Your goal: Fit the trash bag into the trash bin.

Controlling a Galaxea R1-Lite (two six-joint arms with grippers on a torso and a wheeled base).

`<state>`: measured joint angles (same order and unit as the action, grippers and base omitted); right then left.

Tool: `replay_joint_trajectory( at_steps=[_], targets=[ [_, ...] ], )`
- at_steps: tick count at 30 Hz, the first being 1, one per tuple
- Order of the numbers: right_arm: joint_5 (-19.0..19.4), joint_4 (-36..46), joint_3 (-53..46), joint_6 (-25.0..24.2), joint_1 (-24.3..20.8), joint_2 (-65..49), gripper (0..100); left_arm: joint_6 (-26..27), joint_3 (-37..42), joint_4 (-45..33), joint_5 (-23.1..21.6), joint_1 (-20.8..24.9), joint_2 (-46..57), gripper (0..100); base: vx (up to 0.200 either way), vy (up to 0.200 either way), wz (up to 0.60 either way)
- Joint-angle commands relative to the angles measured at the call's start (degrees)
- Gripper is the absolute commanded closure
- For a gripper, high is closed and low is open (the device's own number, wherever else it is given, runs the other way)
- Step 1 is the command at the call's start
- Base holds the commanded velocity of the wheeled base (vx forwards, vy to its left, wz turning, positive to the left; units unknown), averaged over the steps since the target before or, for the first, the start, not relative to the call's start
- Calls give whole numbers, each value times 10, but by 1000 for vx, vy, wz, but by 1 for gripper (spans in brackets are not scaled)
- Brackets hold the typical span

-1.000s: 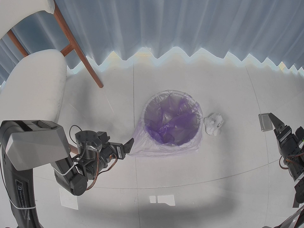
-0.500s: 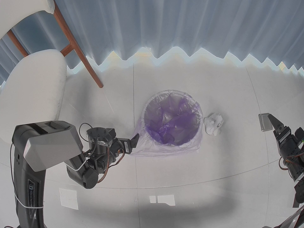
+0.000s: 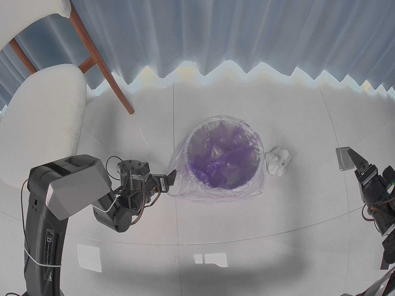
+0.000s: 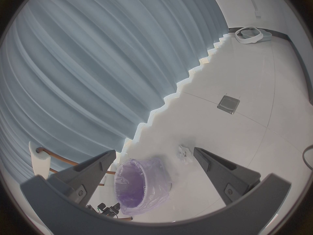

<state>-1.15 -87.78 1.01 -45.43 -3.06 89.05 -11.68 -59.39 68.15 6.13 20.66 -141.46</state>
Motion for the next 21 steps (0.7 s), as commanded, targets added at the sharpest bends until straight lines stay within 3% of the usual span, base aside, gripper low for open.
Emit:
replay_joint_trajectory(
  at_steps=[1, 21],
  targets=[
    [-1, 0, -10, 0, 0, 7, 0, 0, -52, -35, -2, -14, -24, 0, 0, 0, 0],
    [-2, 16, -10, -3, 0, 17, 0, 7, -201, -214, 5, -33, -92, 0, 0, 0, 0]
  ],
)
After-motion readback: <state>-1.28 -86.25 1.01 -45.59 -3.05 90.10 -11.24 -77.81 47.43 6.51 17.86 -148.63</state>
